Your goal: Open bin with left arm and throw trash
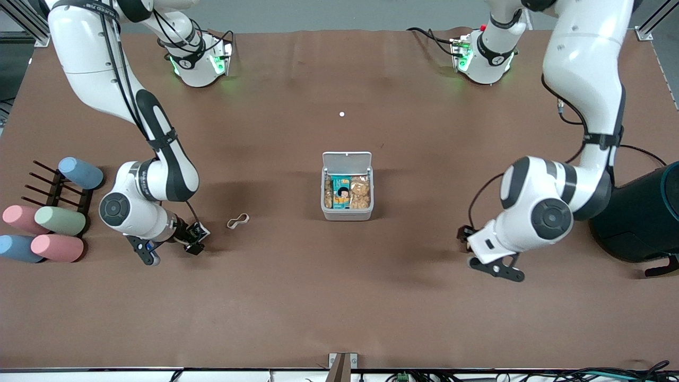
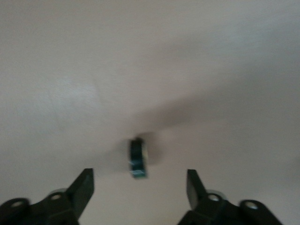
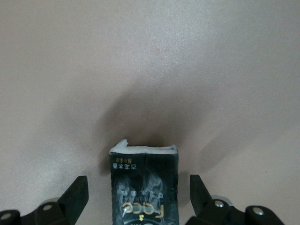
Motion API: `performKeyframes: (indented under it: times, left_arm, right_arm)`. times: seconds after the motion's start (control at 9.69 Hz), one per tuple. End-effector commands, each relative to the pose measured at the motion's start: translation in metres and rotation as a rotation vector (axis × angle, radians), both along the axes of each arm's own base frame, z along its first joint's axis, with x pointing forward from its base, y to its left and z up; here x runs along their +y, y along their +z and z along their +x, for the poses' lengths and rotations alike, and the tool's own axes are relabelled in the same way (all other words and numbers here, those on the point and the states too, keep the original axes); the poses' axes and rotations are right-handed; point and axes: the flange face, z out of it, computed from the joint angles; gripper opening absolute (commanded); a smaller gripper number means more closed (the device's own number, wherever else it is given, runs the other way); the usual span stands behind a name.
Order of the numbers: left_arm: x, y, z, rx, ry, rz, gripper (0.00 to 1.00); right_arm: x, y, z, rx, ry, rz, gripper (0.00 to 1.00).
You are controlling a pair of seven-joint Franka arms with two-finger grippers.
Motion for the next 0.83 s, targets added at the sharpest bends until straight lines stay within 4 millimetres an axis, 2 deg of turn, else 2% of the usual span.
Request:
performKeyframes:
  times: [0.0,0.1,0.21,0.31,0.52,0.62,0.72]
  left_arm:
    - [-0.007,-0.027,-0.012,-0.011,-0.022,0.012,1.00]
    - [-0.010,-0.032,-0.016,-0.004,-0.002,0.014,1.00]
    - [-0.011,-0.042,-0.021,-0.005,0.012,0.013,0.99]
    - [-0.013,-0.054,-0.028,-0.015,0.012,0.008,0.97]
    - [-0.004,-0.065,-0.031,-0.030,0.001,0.021,0.91]
    - [-0.001,-0.065,-0.031,-0.031,0.004,0.022,0.90]
    - [0.002,-0.064,-0.030,-0.032,0.007,0.022,0.86]
  right_arm:
    - [-0.003,0.000,-0.003,-0.008,-0.012,-0.027,0.53]
    - [-0.003,0.002,-0.002,-0.009,-0.009,-0.029,0.24]
    - [0.004,0.001,-0.003,-0.007,0.001,-0.030,0.03]
    - [0.008,0.001,-0.004,-0.003,0.005,-0.030,0.00]
    - [0.009,0.007,-0.005,0.033,-0.038,-0.029,0.00]
    - [0.015,0.032,0.001,0.054,-0.107,-0.022,0.00]
    - [0.032,0.067,0.008,0.094,-0.171,-0.020,0.00]
